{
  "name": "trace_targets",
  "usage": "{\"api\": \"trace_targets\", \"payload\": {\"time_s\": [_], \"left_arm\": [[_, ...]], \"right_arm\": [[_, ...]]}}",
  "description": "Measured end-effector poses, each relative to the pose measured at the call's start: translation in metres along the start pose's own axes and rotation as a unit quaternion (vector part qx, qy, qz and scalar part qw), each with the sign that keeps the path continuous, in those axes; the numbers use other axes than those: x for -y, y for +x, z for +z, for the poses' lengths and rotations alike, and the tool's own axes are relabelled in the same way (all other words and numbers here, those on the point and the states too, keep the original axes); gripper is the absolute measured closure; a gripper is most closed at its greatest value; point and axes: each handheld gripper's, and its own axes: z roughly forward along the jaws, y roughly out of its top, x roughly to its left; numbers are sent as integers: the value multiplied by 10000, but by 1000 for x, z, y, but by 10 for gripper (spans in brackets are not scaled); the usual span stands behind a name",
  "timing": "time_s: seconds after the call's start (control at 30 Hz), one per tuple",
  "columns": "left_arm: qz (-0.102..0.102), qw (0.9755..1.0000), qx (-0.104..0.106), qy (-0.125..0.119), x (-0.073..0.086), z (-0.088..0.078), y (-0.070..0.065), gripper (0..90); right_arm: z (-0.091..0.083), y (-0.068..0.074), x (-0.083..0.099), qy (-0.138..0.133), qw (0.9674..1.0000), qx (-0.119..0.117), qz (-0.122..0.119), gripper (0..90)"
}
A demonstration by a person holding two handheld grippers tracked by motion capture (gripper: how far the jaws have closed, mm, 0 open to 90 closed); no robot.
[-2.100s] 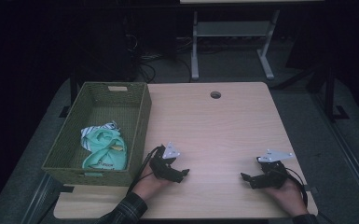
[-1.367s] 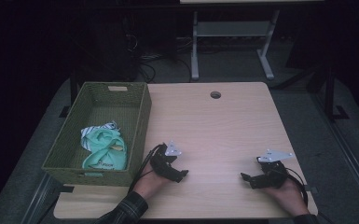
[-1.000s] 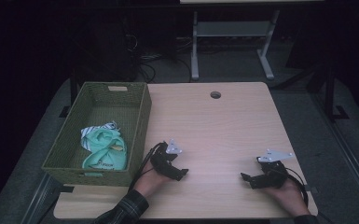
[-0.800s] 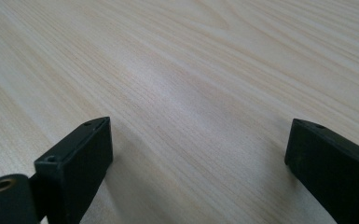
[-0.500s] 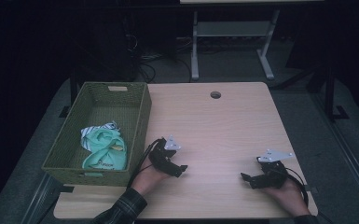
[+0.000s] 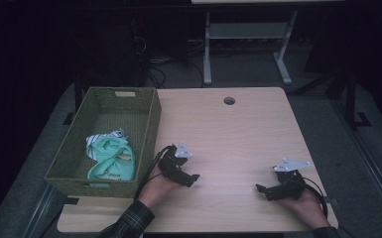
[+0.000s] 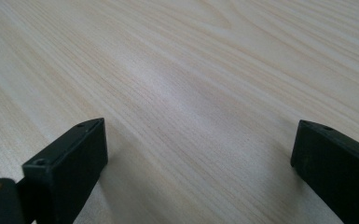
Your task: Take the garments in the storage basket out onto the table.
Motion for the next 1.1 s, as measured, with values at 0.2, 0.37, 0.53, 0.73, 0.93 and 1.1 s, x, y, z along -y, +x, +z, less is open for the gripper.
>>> {"api": "trace_targets", "payload": {"time_s": [0.2,0.37,0.53,0.73,0.93,1.1], "left_arm": [[11,10000,5,7,-3,-3,1,130],[-42,10000,48,-17,-6,-7,2,129],[-29,10000,54,-48,-11,-12,4,130],[-126,9998,151,-26,-14,-16,5,132],[-94,9998,150,-52,-18,-22,5,132],[-152,9997,172,-68,-21,-25,6,134]], "right_arm": [[0,0,0,16,10000,15,24,30],[0,0,0,16,10000,16,23,30],[0,0,0,17,10000,15,26,30],[0,0,0,17,10000,16,25,30],[0,0,0,16,10000,16,26,30],[0,0,0,15,10000,16,26,30]]}}
